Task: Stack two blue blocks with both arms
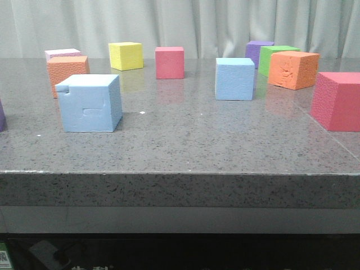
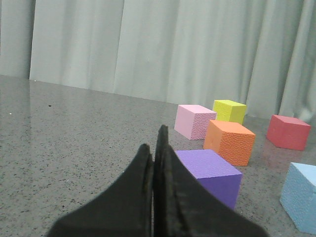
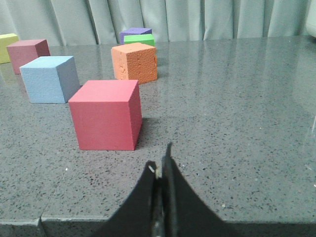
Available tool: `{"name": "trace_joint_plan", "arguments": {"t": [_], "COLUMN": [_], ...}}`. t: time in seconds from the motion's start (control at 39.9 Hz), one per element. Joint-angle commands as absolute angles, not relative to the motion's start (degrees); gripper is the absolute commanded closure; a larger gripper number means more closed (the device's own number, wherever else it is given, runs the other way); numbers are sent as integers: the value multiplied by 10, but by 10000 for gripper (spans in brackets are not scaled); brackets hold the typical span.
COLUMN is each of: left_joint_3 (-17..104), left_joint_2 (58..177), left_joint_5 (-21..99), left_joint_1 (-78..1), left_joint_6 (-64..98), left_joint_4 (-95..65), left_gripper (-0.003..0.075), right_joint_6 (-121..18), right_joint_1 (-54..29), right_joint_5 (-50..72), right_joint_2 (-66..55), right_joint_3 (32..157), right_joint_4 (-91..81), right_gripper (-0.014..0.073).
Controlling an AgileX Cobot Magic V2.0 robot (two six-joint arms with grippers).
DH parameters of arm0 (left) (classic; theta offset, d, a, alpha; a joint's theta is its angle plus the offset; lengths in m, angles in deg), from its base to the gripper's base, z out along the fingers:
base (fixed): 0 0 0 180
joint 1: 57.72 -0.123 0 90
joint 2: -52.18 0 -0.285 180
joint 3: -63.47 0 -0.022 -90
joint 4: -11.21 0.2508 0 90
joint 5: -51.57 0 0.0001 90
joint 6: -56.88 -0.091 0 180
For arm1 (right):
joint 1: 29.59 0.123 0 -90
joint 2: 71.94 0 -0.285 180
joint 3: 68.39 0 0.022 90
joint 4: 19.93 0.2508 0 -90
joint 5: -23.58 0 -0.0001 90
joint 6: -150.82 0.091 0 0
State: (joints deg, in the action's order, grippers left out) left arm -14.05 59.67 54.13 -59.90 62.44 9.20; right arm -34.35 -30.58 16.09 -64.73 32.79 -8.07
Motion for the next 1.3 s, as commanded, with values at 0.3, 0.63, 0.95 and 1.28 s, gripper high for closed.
{"name": "trace_joint_plan", "arguments": {"t": [0.3,0.63,0.95,1.28], "left_joint_3": [-161,-161,-132,-10], "left_joint_2": [584,584,584,645], "left_joint_5": [601,683,720,615], "left_joint_1": [-600,-600,-600,-600], "left_joint_6": [626,626,626,626], "left_joint_4": [88,88,88,88], "left_gripper": [738,738,738,738], "right_joint_6": [-347,-347,-347,-347], "right_joint_1": [-310,-310,-310,-310], "right_joint_5": [223,280,298,179], "right_joint_2": [-658,-658,-658,-600], "right_joint_3": [329,354,426,564], "right_joint_4": [-78,-64,-64,-64], "right_gripper": [655,655,654,652]}}
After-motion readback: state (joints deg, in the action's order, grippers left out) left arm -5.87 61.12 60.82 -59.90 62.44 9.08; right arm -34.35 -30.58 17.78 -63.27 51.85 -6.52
